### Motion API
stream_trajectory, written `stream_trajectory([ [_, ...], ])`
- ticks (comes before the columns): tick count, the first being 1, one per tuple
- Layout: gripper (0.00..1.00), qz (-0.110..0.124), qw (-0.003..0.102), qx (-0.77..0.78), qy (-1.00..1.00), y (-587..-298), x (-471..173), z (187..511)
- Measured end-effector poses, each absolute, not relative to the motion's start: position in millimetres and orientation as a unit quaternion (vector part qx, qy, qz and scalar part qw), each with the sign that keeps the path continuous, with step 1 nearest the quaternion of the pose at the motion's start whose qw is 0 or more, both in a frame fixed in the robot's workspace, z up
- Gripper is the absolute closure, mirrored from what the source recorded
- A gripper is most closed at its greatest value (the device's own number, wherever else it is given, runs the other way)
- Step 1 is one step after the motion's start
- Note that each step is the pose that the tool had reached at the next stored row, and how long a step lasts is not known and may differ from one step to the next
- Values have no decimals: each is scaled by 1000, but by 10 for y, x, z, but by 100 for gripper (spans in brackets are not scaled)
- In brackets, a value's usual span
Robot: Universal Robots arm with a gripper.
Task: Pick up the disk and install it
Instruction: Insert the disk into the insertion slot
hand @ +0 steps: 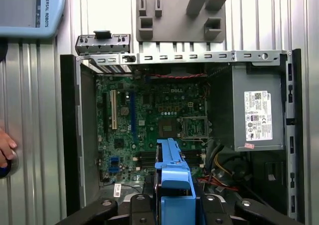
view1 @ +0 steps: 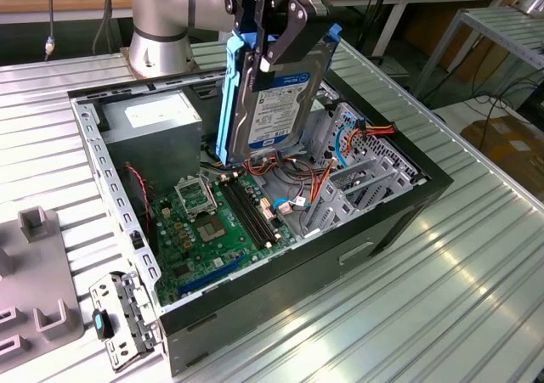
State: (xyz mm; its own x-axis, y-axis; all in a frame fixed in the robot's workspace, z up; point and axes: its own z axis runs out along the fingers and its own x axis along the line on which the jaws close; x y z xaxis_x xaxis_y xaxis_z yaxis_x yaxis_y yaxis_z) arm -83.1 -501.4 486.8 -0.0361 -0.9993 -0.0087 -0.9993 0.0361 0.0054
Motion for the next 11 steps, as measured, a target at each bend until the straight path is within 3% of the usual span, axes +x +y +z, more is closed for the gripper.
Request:
stream_trajectory([
  [11,63,5,1,-694,720,-5105,-831,4866],
])
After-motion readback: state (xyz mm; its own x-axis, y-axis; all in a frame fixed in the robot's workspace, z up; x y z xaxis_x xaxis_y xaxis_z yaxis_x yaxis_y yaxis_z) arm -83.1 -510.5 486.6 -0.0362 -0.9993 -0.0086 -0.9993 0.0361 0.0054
